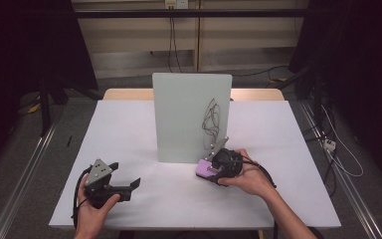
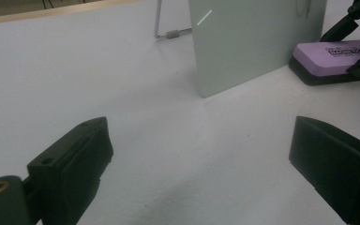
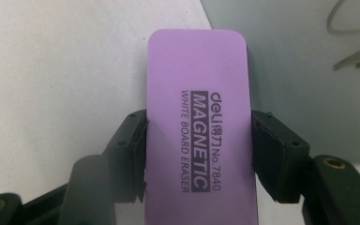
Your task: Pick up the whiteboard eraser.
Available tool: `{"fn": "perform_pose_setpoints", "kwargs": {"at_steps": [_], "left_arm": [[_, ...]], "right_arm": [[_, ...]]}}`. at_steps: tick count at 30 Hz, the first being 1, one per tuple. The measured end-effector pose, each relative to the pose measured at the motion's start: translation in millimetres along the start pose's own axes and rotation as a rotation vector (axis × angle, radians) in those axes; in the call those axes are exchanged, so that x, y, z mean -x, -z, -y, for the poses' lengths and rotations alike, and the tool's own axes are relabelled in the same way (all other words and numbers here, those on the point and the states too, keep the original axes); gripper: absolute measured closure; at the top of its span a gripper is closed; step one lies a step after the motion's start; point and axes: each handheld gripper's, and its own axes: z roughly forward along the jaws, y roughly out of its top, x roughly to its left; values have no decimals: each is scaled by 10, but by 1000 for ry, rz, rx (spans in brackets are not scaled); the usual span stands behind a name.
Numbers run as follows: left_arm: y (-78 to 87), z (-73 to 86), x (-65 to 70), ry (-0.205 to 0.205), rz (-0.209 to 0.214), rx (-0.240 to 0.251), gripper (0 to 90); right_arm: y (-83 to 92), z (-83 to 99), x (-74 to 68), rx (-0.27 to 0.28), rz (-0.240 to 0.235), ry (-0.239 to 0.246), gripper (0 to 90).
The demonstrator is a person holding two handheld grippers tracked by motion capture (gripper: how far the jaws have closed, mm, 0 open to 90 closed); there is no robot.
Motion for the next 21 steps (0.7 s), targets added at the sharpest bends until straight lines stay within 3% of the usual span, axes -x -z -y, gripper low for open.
{"fn": "perform_pose_setpoints", "kwargs": {"at_steps": [3, 5, 16, 21], "left_arm": [[5, 4, -1, 1, -1, 2, 58], [10, 5, -3, 3, 0, 4, 58], [9, 8, -13, 8, 3, -2, 58], [3, 12, -32, 13, 3, -3, 58]], "right_arm": [[15, 0, 0, 8, -2, -3, 416], [49, 4, 0, 40, -19, -19, 416], [152, 26, -8, 108, -5, -34, 417], [243, 15, -47, 167, -3, -28, 417]]}}
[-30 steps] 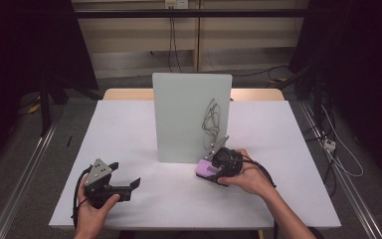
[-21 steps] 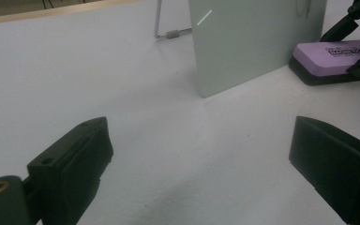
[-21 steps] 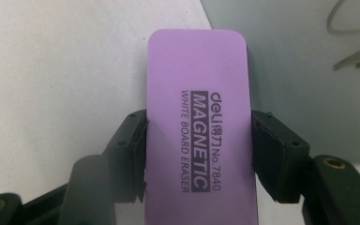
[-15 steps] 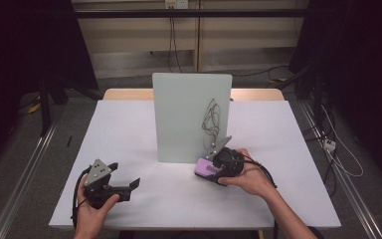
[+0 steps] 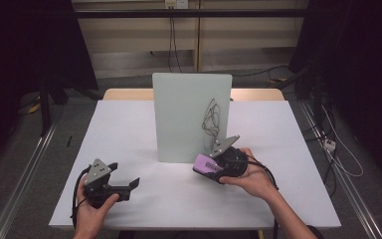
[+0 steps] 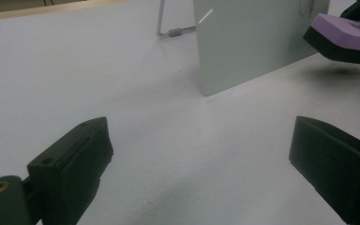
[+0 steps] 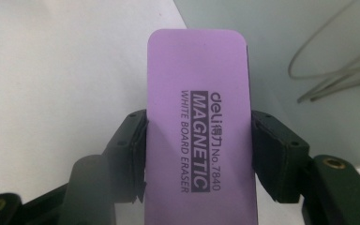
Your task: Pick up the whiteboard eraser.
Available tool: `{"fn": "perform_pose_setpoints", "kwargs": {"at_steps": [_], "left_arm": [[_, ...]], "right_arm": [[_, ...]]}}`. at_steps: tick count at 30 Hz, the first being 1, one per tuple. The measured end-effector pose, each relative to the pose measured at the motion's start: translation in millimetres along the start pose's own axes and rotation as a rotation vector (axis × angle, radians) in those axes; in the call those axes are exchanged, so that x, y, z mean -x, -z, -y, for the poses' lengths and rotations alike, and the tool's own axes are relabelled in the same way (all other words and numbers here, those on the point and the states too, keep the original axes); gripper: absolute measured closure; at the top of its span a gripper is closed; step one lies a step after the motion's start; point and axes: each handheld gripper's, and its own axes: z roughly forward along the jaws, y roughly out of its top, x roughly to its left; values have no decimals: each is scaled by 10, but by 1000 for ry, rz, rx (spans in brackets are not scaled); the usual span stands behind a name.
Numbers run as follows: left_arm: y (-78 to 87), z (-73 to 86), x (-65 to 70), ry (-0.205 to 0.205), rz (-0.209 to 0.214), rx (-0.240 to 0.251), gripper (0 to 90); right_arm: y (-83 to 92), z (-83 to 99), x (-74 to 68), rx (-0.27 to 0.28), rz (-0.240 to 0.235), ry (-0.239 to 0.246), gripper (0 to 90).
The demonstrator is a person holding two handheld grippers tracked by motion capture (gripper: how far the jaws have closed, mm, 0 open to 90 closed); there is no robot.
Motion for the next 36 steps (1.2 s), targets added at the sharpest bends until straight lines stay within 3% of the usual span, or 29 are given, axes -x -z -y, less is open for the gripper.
{"fn": "perform_pose_setpoints", "kwargs": {"at_steps": [7, 20, 27, 36], "left_arm": [[4, 6, -11, 3, -4, -4, 58], [5, 29, -8, 12, 12, -13, 58], [14, 22, 6, 2, 8, -8, 58], [16, 10, 34, -7, 8, -11, 58]], "right_arm": [[43, 21, 40, 30, 18, -20, 417], [231, 43, 62, 182, 79, -52, 417], [250, 35, 27, 202, 97, -39, 417], [308, 53, 18, 236, 154, -47, 417]]}}
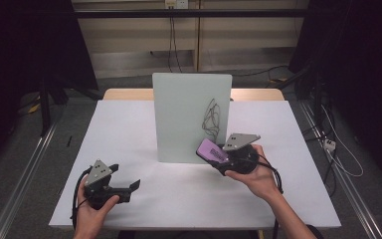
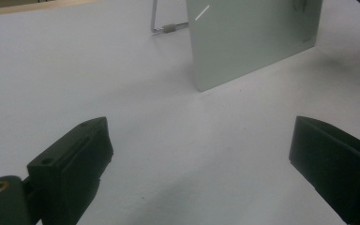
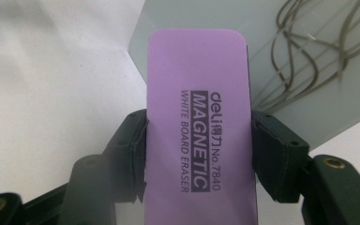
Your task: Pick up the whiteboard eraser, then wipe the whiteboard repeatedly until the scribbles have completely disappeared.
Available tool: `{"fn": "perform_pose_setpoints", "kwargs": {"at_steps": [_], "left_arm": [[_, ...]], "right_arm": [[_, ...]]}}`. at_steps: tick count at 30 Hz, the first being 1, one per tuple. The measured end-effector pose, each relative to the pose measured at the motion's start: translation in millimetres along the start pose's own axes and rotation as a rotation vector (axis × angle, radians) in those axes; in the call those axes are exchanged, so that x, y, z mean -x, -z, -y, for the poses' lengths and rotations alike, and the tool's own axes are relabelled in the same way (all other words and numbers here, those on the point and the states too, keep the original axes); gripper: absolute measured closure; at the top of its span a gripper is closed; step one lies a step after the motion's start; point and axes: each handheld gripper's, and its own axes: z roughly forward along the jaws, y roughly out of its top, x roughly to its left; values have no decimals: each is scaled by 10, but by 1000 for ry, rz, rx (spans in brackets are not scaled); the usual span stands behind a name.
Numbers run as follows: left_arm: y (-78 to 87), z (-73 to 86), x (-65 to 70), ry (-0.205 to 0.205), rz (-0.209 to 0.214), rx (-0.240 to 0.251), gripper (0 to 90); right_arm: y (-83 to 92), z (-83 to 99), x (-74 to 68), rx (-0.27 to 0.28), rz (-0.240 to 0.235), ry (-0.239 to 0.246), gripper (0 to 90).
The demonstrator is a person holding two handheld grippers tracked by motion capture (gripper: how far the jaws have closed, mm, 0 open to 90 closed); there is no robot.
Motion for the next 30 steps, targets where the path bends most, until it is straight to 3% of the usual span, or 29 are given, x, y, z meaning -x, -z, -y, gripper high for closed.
{"fn": "perform_pose_setpoints", "kwargs": {"at_steps": [6, 16, 30], "left_arm": [[-3, 3, -14, 0, -18, -2, 54], [-21, 24, -31, 15, 3, -12, 54], [15, 24, -24, 9, -21, -11, 54]], "right_arm": [[73, -34, -8, 39, 22, 7, 417], [101, -69, 18, 74, 43, -7, 418], [201, -184, -40, 119, 105, 80, 418]]}}
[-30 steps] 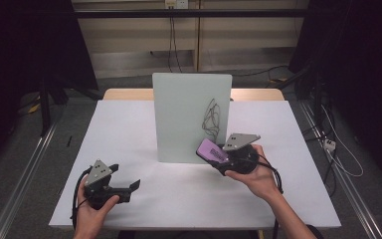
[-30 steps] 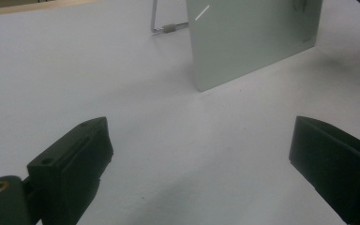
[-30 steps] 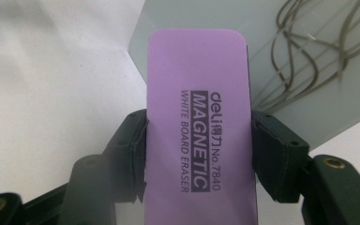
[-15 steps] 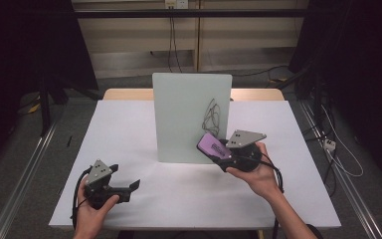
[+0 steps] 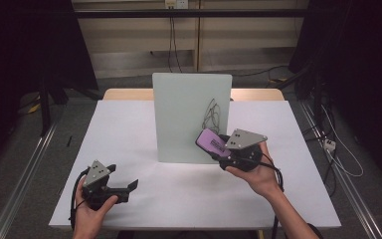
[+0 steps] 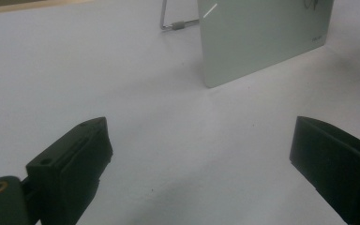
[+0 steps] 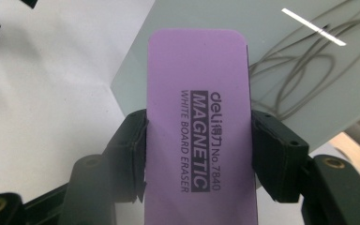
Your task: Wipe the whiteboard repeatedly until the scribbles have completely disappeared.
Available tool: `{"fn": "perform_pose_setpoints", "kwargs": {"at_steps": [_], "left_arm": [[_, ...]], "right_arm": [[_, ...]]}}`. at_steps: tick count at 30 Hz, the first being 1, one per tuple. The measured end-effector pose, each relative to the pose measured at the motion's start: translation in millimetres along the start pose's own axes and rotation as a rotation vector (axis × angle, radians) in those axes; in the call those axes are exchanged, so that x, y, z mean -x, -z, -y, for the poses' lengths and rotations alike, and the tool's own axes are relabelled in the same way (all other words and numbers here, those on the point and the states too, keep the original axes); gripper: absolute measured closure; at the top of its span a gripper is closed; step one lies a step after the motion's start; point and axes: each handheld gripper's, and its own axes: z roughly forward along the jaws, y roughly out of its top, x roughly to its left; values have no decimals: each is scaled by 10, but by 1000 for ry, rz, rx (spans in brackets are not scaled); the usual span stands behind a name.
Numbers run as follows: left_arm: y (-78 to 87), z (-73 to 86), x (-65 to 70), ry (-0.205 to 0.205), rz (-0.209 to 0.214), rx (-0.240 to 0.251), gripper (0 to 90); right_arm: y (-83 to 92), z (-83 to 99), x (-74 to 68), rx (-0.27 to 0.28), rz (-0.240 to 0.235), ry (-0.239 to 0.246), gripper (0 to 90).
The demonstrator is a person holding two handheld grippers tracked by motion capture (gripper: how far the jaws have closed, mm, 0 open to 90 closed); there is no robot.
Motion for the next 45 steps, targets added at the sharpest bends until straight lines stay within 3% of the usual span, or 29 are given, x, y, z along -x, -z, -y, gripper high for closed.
{"fn": "perform_pose_setpoints", "kwargs": {"at_steps": [17, 45], "left_arm": [[-28, -6, -8, -3, 6, -7, 54], [-26, -8, -19, -3, 6, -5, 54]], "right_arm": [[50, -254, 145, 62, 122, 41, 418], [15, -633, 467, 97, 184, 53, 418]]}}
